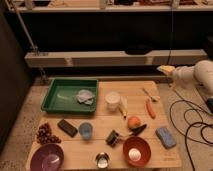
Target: Place apple in plastic cup
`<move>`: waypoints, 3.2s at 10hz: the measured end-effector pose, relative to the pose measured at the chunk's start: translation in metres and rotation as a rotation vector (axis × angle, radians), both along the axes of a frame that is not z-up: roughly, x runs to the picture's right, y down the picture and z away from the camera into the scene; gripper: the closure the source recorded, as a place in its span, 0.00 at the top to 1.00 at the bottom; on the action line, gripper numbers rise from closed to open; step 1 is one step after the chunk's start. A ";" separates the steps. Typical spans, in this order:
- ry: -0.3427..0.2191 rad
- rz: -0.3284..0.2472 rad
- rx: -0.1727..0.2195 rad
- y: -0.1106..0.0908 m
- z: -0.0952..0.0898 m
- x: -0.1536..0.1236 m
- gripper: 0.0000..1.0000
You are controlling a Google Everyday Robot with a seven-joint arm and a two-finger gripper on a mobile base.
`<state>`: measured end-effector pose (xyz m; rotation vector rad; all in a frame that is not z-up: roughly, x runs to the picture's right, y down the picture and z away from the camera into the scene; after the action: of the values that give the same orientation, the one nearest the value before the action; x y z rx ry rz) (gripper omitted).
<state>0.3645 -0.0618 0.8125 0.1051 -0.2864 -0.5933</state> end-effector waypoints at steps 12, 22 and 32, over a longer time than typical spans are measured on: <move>-0.002 0.000 -0.001 0.000 0.001 -0.001 0.80; 0.004 -0.239 -0.142 0.000 -0.018 -0.022 0.80; -0.012 -0.640 -0.338 0.125 -0.085 -0.038 0.80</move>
<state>0.3269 0.0636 0.7273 -0.3227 -0.4319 -1.1677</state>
